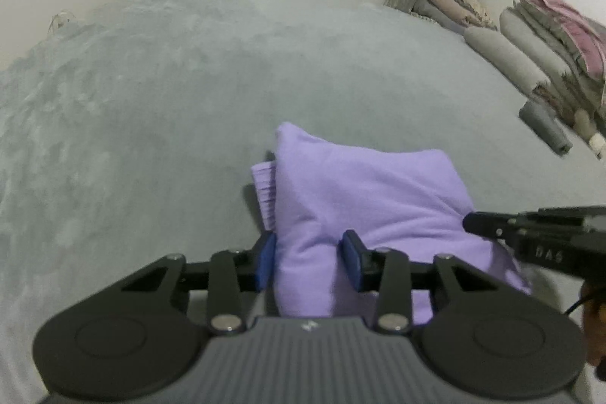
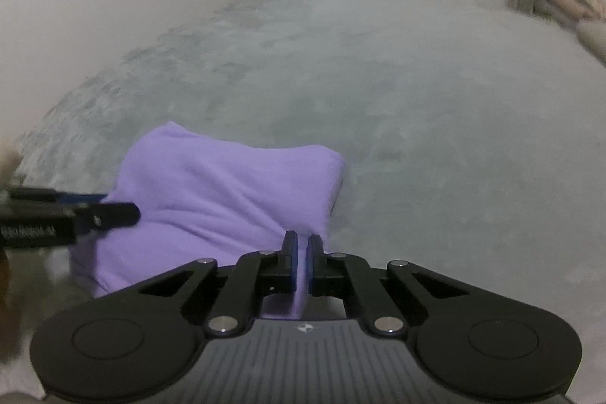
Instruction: Fold clothes
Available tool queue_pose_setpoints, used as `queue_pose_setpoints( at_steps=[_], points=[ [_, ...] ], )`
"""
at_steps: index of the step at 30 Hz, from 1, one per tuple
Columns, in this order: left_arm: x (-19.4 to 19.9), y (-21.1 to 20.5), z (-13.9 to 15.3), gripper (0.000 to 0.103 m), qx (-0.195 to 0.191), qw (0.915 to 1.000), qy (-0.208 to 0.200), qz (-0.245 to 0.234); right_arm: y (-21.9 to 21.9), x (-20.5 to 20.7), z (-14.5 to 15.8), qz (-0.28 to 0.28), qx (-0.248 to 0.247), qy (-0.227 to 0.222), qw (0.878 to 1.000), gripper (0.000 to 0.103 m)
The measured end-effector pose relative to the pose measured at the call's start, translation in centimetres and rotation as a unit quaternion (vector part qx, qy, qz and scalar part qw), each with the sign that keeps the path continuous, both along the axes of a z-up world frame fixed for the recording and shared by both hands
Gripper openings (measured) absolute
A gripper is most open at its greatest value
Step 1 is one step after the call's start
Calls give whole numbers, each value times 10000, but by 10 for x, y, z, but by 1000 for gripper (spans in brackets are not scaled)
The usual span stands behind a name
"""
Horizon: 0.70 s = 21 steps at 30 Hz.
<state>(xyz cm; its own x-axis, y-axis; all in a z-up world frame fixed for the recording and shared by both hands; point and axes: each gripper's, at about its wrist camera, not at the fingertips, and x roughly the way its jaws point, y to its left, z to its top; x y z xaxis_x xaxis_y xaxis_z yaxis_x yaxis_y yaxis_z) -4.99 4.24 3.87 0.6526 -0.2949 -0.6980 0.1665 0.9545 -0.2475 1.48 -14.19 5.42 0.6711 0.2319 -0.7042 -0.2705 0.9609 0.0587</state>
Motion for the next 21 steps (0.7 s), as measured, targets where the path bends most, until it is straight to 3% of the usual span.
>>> queue_pose_setpoints(
  at_steps=[2,6,10,12,16,21],
  points=[
    [0,4,4,34,-81,9999,-36,57,1,-5,8,-19,44,-51,10000,4],
    [-12,5,24,34,67,9980,-616,79,1,-23,28,338,493,-303,9977,7],
    [-19,-7,31,37,12,9946,-982,-335,12,-18,10,624,101,277,9976,8],
    [-18,-14,25,38,-14,9947,-921,-458,14,-19,4,834,-35,394,9957,8],
    [-8,-17,3,38,-46,9977,-376,-568,8,-27,2,1122,-167,578,9919,8],
    [-16,-20,2,38,339,9970,-226,-662,5,-31,0,1205,-245,655,9902,7]
  ],
)
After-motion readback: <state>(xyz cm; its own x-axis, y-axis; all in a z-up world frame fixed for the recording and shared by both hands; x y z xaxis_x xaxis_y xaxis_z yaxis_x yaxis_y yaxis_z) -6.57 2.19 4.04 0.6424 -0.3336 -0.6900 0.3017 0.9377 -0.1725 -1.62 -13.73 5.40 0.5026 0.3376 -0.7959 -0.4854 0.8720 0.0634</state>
